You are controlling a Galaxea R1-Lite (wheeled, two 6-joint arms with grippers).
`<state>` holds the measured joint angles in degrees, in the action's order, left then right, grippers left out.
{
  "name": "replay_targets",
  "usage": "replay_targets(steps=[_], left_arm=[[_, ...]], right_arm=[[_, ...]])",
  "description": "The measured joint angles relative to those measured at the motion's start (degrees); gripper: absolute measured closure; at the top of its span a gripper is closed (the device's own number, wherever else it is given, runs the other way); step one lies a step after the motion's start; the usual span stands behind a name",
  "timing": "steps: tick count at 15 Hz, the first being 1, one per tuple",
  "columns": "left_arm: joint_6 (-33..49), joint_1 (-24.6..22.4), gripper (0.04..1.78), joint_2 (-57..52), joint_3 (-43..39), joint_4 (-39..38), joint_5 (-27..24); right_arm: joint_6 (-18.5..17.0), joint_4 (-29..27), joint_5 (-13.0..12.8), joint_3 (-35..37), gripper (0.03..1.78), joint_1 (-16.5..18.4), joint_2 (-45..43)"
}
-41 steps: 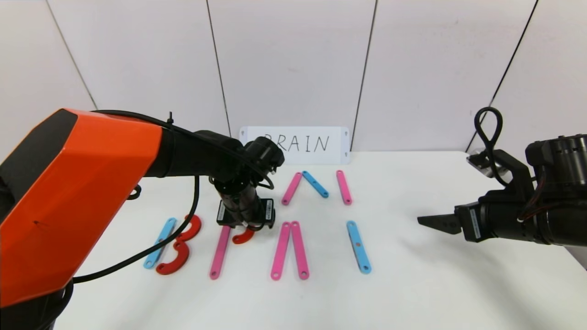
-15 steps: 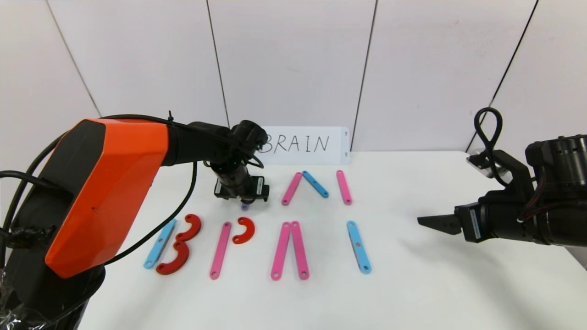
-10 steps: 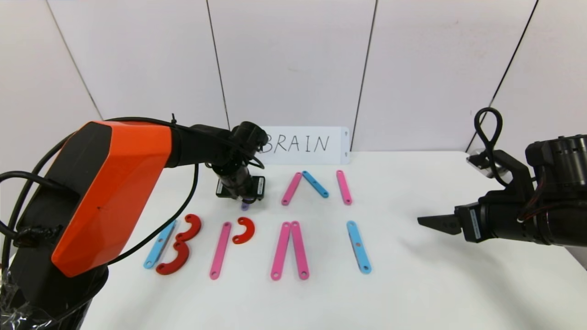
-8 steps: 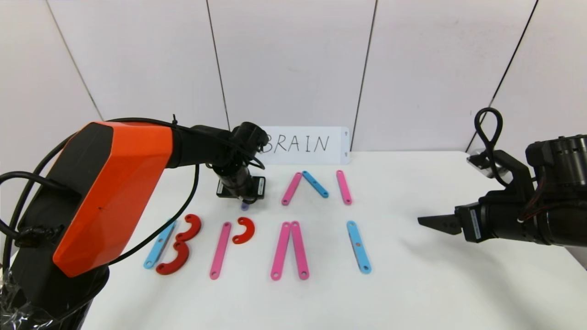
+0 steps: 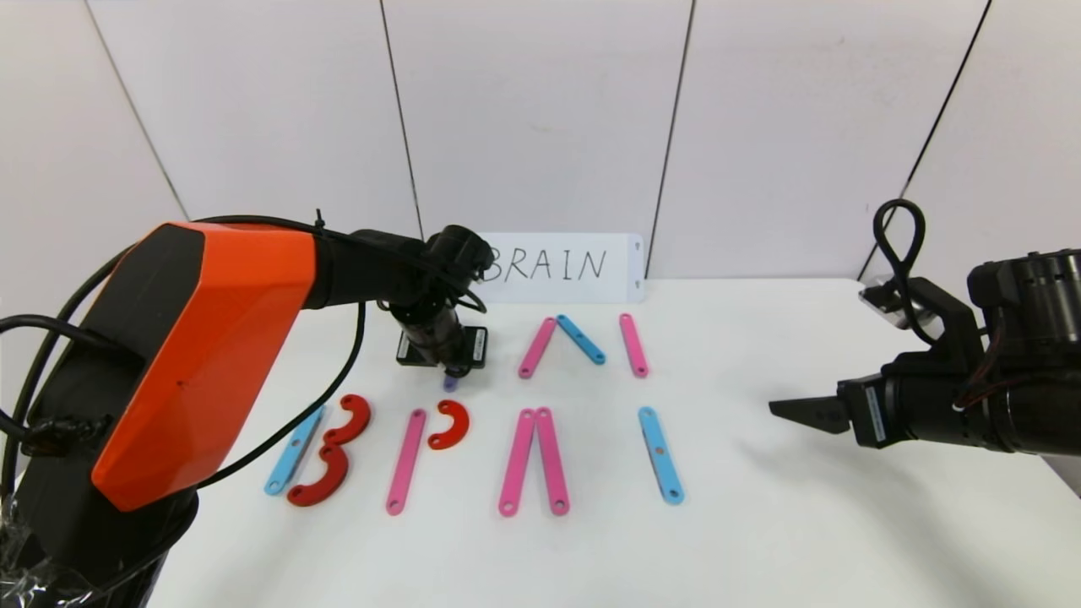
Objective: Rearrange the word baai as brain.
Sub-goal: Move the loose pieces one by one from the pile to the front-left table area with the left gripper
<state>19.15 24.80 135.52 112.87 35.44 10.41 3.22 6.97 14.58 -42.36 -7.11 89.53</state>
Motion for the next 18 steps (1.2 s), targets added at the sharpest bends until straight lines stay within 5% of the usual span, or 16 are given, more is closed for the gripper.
replay_targets(steps=[9, 18], left_arm=[[18.80, 6.51, 1.54, -12.64, -9.44, 6.67, 5.21], [32.56, 14.48, 1.54, -21.85, -30.07, 0.67, 7.01]], right_arm=[[0.00, -0.01, 0.00, 0.00, 0.08, -0.06, 0.11], [0.00, -0.01, 0.00, 0.00, 0.08, -0.06, 0.22]])
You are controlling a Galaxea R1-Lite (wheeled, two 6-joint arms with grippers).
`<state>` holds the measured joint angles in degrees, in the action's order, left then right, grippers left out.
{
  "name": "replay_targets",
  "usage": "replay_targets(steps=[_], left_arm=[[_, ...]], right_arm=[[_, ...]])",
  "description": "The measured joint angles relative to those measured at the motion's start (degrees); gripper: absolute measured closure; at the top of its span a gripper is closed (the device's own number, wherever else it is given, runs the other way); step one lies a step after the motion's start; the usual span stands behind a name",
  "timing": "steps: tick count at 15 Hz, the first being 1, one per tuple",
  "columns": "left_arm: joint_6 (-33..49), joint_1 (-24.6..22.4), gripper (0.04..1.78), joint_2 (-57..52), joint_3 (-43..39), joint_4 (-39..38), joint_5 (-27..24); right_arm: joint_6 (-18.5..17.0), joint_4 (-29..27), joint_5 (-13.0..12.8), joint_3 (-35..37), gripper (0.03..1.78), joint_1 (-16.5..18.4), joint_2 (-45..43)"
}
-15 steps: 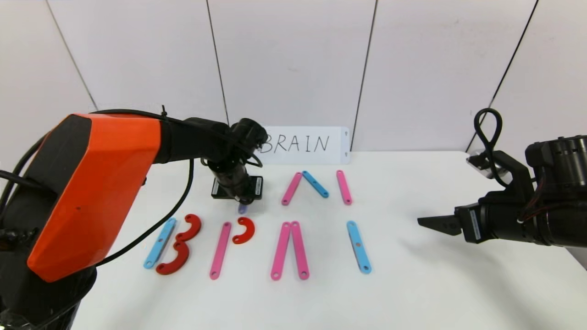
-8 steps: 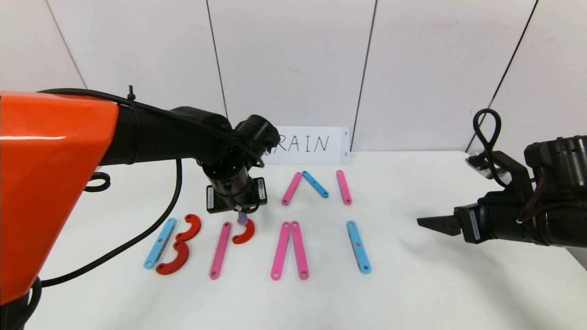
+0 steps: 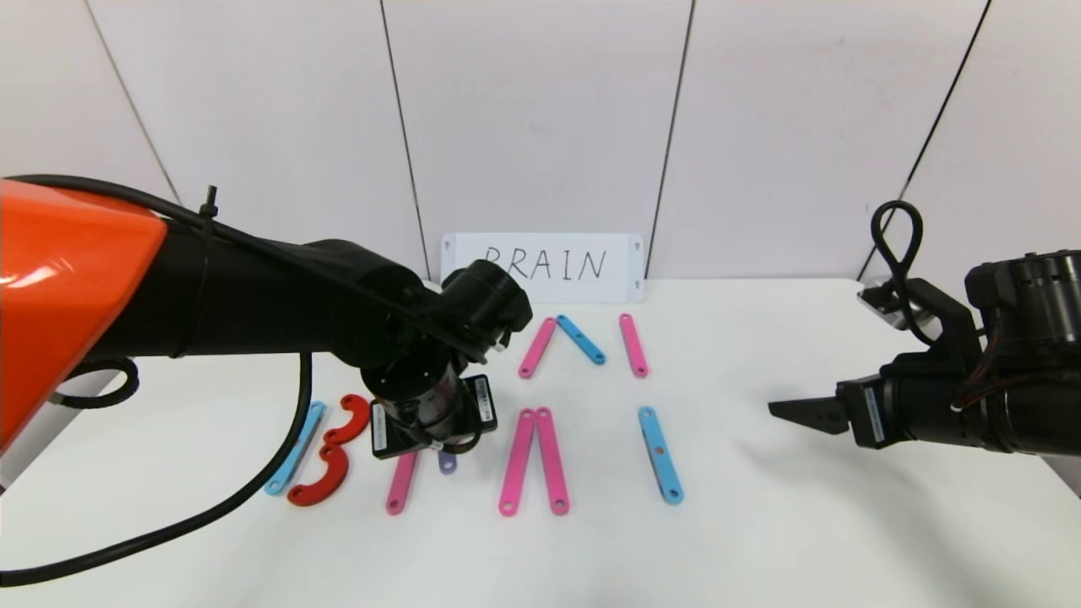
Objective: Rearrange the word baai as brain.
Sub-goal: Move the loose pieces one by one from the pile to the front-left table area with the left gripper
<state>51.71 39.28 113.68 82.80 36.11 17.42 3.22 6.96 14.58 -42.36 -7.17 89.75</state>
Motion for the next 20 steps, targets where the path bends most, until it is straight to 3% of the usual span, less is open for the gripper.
replay_targets(steps=[7, 20], left_arm=[[1.04, 0.96, 1.54, -0.67, -6.45, -3.71, -0.01], [5.28, 0.88, 1.54, 1.16, -6.91, -3.61, -0.28]], right_arm=[[0.00, 0.00, 0.00, -0.09, 0.08, 0.00, 0.02], [0.00, 0.06, -0.04, -0.09, 0.08, 0.09, 0.09]])
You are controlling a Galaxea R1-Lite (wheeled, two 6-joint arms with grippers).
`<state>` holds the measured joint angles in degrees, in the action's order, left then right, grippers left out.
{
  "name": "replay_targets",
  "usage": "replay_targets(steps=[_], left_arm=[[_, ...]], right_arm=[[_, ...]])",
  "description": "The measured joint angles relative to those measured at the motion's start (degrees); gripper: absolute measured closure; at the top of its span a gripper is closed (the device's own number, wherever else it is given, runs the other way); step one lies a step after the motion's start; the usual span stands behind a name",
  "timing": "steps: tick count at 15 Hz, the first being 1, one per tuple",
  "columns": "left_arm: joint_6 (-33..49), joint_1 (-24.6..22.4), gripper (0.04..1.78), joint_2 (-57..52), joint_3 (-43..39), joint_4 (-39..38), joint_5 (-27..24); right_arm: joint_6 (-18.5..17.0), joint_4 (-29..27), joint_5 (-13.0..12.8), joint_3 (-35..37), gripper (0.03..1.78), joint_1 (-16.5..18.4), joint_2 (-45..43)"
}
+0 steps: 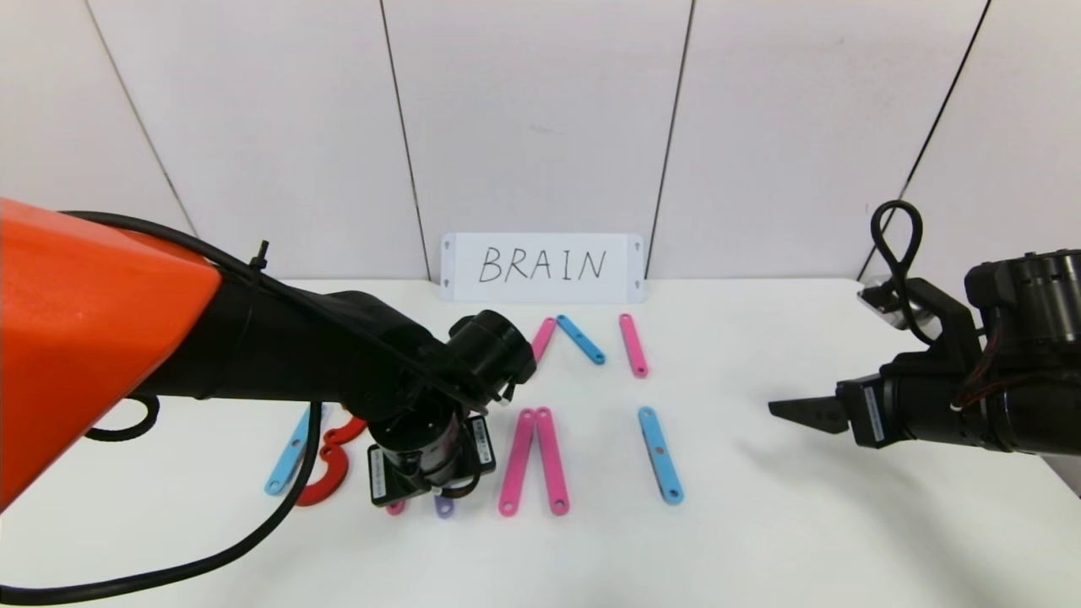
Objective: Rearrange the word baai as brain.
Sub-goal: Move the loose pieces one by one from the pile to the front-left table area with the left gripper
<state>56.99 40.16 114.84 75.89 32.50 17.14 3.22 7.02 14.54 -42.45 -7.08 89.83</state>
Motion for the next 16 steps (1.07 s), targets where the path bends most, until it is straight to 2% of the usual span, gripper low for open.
replay_targets(steps=[13, 16], left_arm=[[1.72, -0.24, 1.54, 0.79, -0.12, 0.16, 0.30], [1.63, -0.28, 1.45, 0.79, -0.20, -0.01, 0.38]], right_arm=[[0.00, -0.05, 0.01, 0.04, 0.08, -0.07, 0.00], [0.00, -0.02, 0.04, 0.09, 0.08, -0.09, 0.00]])
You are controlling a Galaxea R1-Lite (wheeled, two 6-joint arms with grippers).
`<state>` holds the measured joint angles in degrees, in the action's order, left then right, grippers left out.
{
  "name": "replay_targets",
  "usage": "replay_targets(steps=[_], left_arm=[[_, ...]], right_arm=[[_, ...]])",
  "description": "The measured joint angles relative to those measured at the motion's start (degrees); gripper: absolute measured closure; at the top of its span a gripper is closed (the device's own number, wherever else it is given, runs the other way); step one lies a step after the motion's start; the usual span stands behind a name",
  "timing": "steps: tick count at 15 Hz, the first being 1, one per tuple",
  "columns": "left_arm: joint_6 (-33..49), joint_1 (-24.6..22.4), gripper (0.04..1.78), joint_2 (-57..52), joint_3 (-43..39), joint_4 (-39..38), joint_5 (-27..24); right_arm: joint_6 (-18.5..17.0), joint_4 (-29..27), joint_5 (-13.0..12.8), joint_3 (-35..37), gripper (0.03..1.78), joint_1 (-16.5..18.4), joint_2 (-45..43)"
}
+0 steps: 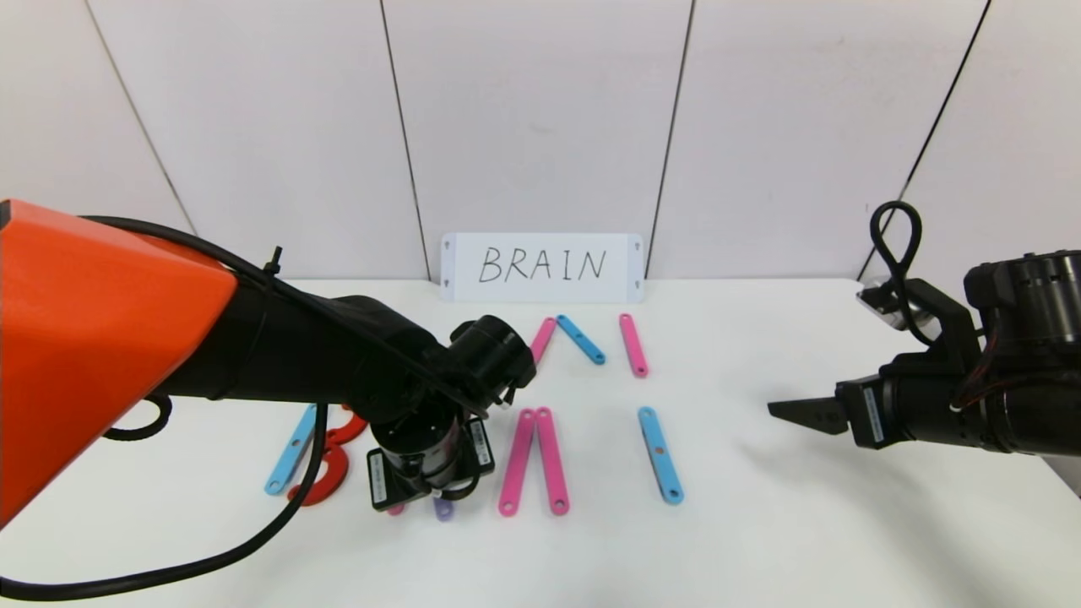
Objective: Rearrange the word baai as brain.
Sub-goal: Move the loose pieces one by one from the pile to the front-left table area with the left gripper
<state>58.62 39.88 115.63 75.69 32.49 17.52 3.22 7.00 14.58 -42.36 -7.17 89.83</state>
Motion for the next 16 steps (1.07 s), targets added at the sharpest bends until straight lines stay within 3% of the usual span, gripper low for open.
replay_targets(steps=[2, 6, 9, 12, 16], left_arm=[[0.05, 0.00, 1.26, 0.06, 0.11, -0.02, 0.01], [0.00, 0.04, 0.58, 0.20, 0.30, -0.05, -0.07], [0.00, 0.04, 0.22, 0.22, 0.44, -0.07, -0.07], [-0.09, 0.11, 0.08, 0.35, 0.74, -0.07, -0.24], [-0.05, 0.17, 0.08, 0.66, 1.71, -0.07, -0.66]], right_arm=[[-0.02, -0.04, 0.00, 0.00, 0.08, -0.02, 0.00], [0.00, -0.02, -0.02, 0.00, 0.08, 0.00, 0.00], [0.00, -0.02, 0.00, 0.00, 0.08, 0.00, -0.01], [0.00, -0.02, -0.04, 0.00, 0.08, 0.00, -0.01], [0.00, -0.04, -0.09, 0.00, 0.08, -0.05, -0.01]])
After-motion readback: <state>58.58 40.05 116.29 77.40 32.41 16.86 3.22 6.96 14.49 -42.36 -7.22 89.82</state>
